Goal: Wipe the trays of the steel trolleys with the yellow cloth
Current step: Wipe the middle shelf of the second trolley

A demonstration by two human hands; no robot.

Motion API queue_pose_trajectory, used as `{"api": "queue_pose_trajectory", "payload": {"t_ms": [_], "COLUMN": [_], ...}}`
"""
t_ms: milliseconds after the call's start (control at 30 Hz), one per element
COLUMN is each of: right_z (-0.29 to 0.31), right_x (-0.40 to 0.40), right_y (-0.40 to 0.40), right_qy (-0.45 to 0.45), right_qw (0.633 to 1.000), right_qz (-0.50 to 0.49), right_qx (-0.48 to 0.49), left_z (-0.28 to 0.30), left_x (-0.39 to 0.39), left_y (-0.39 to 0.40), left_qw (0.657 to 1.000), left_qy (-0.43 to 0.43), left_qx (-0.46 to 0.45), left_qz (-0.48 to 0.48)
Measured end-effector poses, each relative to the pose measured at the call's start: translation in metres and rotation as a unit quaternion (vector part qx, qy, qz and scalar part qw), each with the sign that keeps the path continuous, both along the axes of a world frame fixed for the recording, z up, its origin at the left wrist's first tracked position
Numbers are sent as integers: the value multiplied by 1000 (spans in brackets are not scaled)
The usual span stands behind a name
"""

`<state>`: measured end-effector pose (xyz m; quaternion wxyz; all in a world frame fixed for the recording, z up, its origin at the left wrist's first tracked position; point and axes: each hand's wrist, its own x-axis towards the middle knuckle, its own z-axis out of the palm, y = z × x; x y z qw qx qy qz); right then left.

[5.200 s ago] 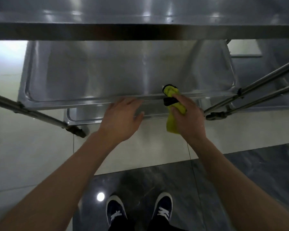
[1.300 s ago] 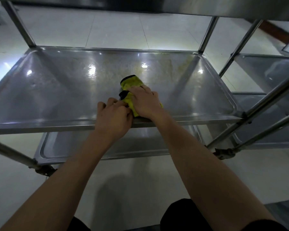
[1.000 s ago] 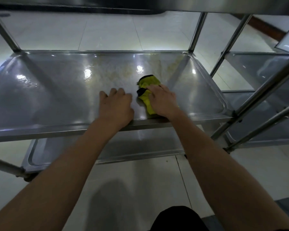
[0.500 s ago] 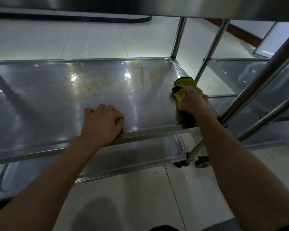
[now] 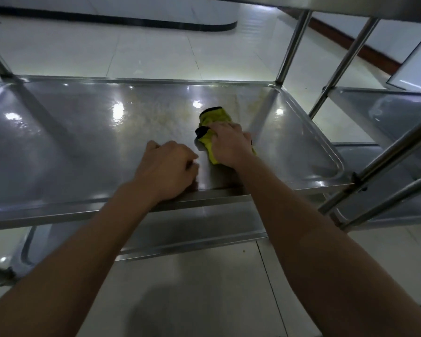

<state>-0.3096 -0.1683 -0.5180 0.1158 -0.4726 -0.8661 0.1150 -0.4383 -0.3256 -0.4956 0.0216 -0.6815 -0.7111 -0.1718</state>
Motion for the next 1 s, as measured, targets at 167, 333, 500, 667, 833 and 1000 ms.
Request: {"api": "queue_pose_trajectory", "payload": {"t_ms": [167,333,500,667,833,1000], "right_z": [-1,2,-2,-2,-1,8], "right_x": [-47,-71,-52,2,82,133], "right_y": [-15,-20,-5,33,73,94], "right_qy": [7,36,45,24,26,17], "right_qw": [999,994,994,999,997,986], "right_qz": [40,81,94,21,-72,-167], "right_qx": [-12,-57,-43,-29,-11,-4], "left_z": [-13,-12,-4,-2,-4,-7], "left_x": [-22,-19,-11,5,7,10], "left_y": [-19,-22,-16,-11,-12,-15], "left_qw": [995,994,987,978,974,978], "left_qy": [79,78,116,144,156,139], "left_qx": [8,5,-24,-55,-76,-55], "left_qz": [51,77,113,141,147,146]}}
